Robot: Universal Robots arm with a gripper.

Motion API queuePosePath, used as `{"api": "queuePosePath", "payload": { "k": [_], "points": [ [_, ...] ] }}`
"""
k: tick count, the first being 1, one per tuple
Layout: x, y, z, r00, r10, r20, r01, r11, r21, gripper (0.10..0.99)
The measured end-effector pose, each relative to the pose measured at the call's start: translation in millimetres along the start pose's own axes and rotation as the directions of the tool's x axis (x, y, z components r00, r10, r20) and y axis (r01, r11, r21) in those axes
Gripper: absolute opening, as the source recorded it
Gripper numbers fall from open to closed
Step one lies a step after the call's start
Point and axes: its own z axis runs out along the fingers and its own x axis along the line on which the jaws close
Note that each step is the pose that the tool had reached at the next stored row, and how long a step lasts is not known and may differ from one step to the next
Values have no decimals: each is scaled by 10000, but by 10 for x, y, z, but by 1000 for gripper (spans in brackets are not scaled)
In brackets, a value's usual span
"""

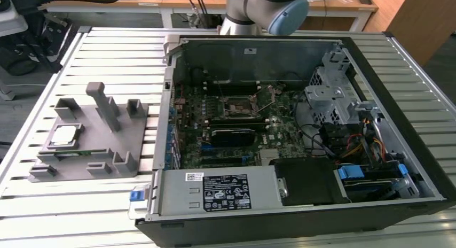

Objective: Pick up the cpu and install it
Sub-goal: 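Reach for the cpu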

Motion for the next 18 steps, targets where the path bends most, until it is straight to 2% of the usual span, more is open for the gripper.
{"api": "queuePosePath", "payload": {
  "k": [11, 18],
  "points": [
    [117, -59, 30, 10000, -74, -4, 74, 10000, -1, 106],
    [283, -70, 48, 9999, -149, -8, 149, 9999, -1, 106]
  ]
}}
